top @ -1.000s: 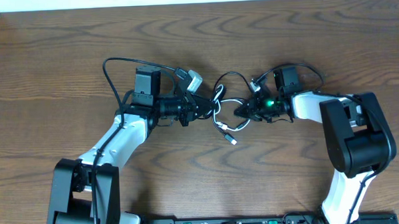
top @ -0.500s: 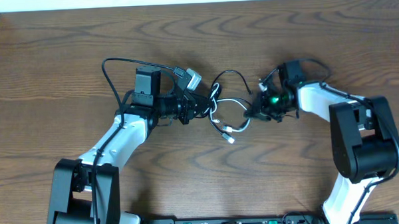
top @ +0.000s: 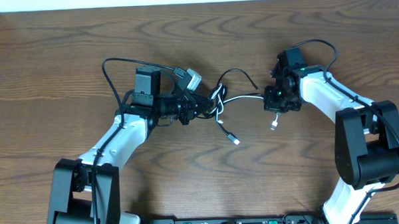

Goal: Untangle cables

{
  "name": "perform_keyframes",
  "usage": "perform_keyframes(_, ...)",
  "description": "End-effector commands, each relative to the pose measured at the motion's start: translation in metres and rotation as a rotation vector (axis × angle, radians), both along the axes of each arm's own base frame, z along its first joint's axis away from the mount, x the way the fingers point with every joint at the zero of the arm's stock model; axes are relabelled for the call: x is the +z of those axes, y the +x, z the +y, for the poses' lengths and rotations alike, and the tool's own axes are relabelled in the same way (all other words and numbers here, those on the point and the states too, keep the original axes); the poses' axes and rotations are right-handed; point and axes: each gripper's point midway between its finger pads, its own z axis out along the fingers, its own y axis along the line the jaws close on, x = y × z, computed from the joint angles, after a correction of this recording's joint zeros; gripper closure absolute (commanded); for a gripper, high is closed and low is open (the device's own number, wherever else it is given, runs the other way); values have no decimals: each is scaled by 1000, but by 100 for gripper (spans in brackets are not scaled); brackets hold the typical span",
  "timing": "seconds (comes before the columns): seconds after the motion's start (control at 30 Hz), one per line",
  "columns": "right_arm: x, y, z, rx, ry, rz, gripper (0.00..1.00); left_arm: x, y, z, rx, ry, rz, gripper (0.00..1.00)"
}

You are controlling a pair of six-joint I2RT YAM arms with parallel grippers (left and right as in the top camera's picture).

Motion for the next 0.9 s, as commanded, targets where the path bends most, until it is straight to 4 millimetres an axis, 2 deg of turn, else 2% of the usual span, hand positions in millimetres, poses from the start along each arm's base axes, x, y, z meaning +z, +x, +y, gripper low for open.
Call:
perform_keyframes(0.0,-4,4,-9,22,-64,-21,96,22,-12,-7,-95,-100,-24,93)
perform_keyframes(0.1,6,9,5,72,27,-38,96,34,-22,-12,-170,-168,-44,93)
perform_keyframes(0.27,35,21,25,116,179,-63,91,46,-33,-14,-242,-236,-61,92)
perform_keyframes(0.37,59,24,40,194,294,-84,84,47,-34,-14,-245,-239,-61,93)
perform_keyframes(0.5,81,23,50,231,384,-81,75,47,-34,-14,-245,-238,-61,93)
perform_keyframes(0.73,93,11,68,251,506,-43,64,42,-29,-13,-220,-210,-70,93)
perform_keyframes(0.8,93,7,71,256,509,-31,71,42,-29,-13,-220,-210,-70,92)
perform_keyframes(0.87,93,4,75,266,513,-23,69,42,-29,-13,-221,-210,-70,92)
